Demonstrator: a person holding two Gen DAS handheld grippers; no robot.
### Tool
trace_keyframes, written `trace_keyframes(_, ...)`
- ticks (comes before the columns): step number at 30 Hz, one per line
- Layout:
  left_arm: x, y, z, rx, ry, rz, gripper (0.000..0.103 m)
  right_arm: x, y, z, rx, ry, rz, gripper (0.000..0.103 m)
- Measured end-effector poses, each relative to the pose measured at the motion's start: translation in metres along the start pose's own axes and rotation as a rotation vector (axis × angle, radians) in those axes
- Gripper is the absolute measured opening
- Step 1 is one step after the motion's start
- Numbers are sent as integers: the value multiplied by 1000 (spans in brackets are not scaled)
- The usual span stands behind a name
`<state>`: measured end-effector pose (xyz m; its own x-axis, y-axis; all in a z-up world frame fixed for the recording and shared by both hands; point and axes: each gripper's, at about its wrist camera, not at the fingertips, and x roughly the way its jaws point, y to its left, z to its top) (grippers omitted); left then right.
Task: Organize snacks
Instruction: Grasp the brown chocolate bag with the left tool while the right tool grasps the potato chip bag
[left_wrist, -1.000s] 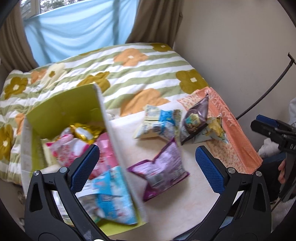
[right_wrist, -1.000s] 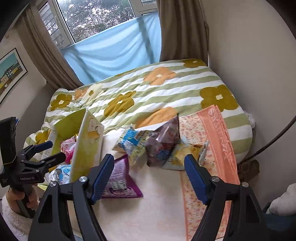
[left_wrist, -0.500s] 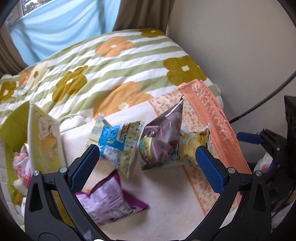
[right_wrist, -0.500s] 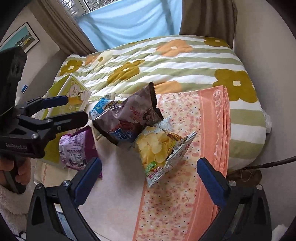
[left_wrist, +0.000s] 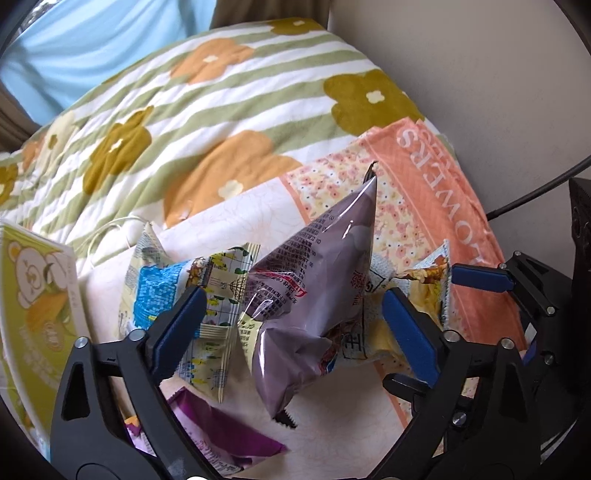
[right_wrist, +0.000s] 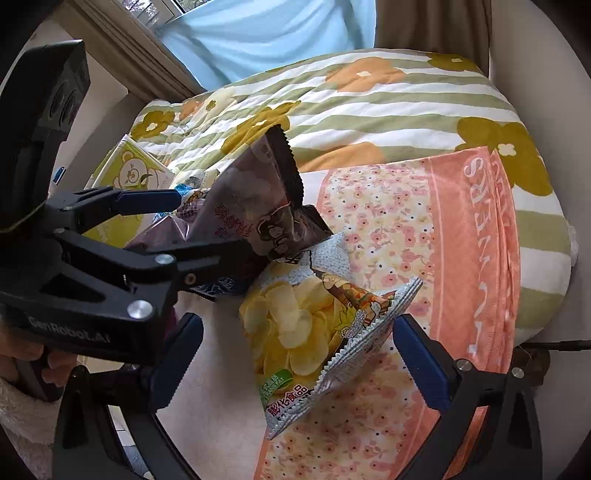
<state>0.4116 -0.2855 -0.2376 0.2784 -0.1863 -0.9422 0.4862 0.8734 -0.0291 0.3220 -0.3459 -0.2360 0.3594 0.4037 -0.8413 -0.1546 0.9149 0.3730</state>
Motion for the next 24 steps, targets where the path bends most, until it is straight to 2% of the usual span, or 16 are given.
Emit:
trace_keyframes(5, 17, -1, 1, 20, 41, -2, 77, 10, -6, 2, 4, 12, -1, 102)
trace_keyframes(7, 23, 0, 0, 30, 57, -10, 64, 12, -9, 3, 3, 16, -6, 102)
trace_keyframes(16, 23, 1, -3, 54, 45, -29, 54, 20, -10, 5, -2, 26, -26, 102)
trace_keyframes(24, 7, 3, -10, 52, 16, -21, 52, 26, -8, 8, -5, 33, -46, 102)
